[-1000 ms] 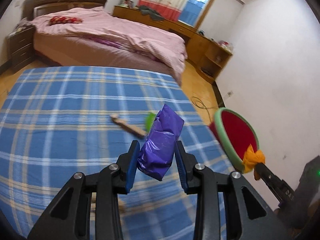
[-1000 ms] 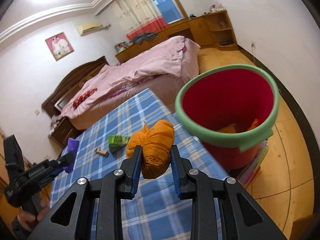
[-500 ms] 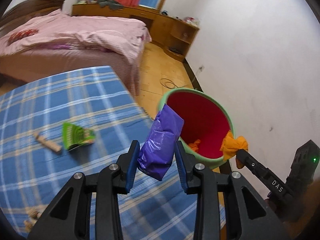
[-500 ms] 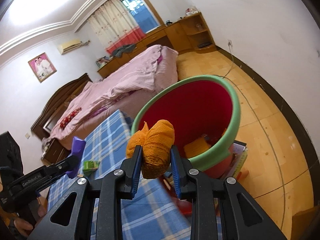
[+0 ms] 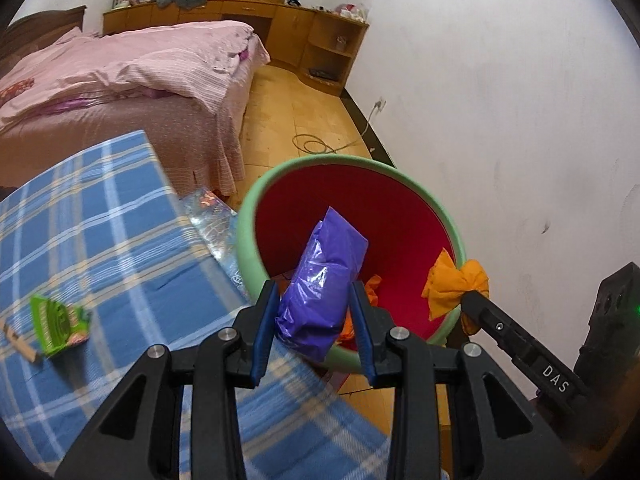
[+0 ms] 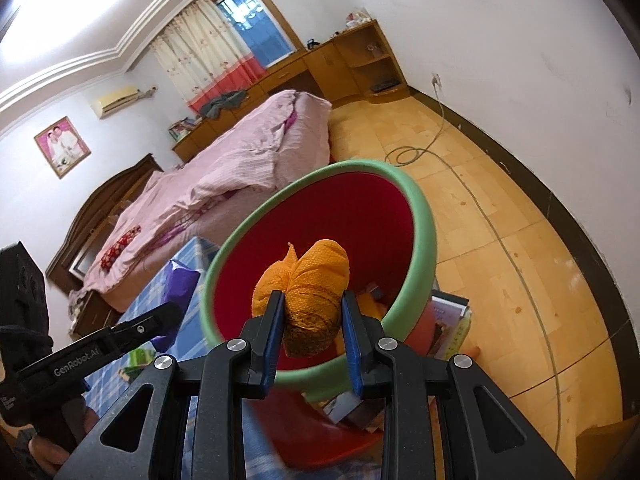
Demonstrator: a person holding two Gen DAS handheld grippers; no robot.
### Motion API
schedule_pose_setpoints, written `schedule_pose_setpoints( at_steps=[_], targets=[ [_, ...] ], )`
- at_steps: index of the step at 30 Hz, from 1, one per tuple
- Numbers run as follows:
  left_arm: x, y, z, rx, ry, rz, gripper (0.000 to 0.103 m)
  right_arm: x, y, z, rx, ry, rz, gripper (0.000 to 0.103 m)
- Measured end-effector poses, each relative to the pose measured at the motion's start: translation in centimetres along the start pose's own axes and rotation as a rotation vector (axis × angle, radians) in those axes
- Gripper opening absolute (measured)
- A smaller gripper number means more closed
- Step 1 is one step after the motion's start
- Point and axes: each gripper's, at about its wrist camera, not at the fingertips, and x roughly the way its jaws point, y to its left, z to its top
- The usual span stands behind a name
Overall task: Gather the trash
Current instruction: 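Carry the purple bag and orange bag over the red bucket and open both tools, then move both open tools back over the table toward the wooden stick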
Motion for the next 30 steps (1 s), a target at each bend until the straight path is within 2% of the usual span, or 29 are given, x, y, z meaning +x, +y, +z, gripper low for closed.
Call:
schedule_pose_setpoints(
  at_steps=[4, 8, 13, 14, 16, 18, 24, 30],
  targets=[
    [1.6, -0.6, 0.3, 0.027, 0.006, 0.004, 0.036, 1.2, -0.6, 0.5, -0.012, 0.006, -0.013, 0.03],
    [2.7, -1.0, 0.4, 0.032, 0.027, 0.001, 0.044, 2.1, -1.1, 0.6, -0.011, 0.013, -0.012, 0.033],
    [2.8, -1.0, 0.5, 0.031, 0.019, 0.002, 0.049, 2.8, -1.4, 0.5, 0.003, 0.027, -0.001, 0.035],
    [2.7, -1.1, 0.5, 0.029, 0.019, 0.004, 0.049, 2.8, -1.4, 0.4, 0.004, 0.031, 0.003, 0.037],
    [2.3, -0.9, 0.4, 0.02, 0.019, 0.002, 0.049, 2.9, -1.4, 0.4, 0.005, 0.037, 0.007, 0.049],
    [1.8, -0.7, 0.3, 0.013, 0.018, 0.002, 0.049, 2.9, -1.3, 0.4, 0.003, 0.036, 0.013, 0.052],
    [-0.8, 0.5, -0.2, -0.008, -0.017, 0.026, 0.049, 2.0, -1.0, 0.1, 0.014, 0.021, 0.027, 0.052],
    [-4.1, 3.3, -1.0, -0.062, -0.053, 0.095, 0.049, 0.8, -0.6, -0.3, 0.028, 0.012, 0.044, 0.053]
  ],
)
